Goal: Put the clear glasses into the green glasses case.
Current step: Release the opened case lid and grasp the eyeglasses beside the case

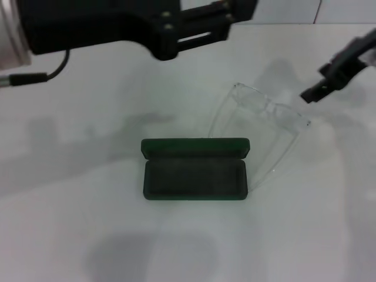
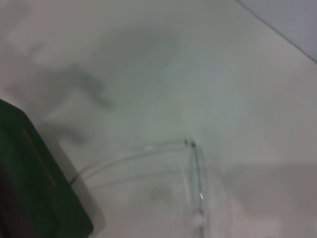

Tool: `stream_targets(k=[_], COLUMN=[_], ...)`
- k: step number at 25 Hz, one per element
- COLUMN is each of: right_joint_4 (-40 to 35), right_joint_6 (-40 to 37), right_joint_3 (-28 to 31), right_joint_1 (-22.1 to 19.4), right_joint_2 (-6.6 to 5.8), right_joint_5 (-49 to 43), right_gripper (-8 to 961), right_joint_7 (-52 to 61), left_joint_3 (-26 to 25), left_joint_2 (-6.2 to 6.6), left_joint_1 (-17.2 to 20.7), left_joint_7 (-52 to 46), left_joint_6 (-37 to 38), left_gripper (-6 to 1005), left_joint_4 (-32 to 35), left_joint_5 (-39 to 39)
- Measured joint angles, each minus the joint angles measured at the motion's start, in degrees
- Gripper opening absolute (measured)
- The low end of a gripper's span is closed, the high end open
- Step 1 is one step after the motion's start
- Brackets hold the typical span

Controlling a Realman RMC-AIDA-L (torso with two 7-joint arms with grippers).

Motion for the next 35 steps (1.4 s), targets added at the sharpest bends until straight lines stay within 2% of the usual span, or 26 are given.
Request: stream_targets(k=[5,7,9,15,20,35], right_joint_4=[5.45,8.77,12.72,20.05,22.86,29.95], right_joint_6=[4.47,5.94,8.63,14.21,17.02,22.70], right_joint_3=[-1.47,-1.56,-2.42,-6.79,-8.14,-8.89], right_joint_1=[3.84,5.94,7.66,9.50,10.05,11.87], right_joint_2=[0.76,0.80,0.80,0.80,1.00,1.44], right_joint_5=[0.06,-0.01,-0.35,-0.58,-0.16,0.73], right_gripper=[806,689,689,687,681,662], right_joint_7=[-2.35,-2.45,-2.45,-2.50,-2.85,-3.65], left_joint_3=[-0.75,-1.09,-1.14,-1.25,-1.44,-1.52], left_joint_2=[0.05,0.02,0.03,-0.07,0.00,-0.03], left_joint_1=[1.13,1.42,1.67,1.80,1.29,0.85], left_joint_7=[0.39,0.59,1.18,4.15,5.42,7.44], left_joint_6=[1.20,1.44,1.63,2.07,2.10,2.06], left_gripper=[539,539,538,537,535,531], left_joint_4=[-2.52,-2.98,-3.68,-5.60,-7.87,-10.24], left_joint_5=[-0.94,-0.99,-1.02,-1.02,-0.64,-0.31])
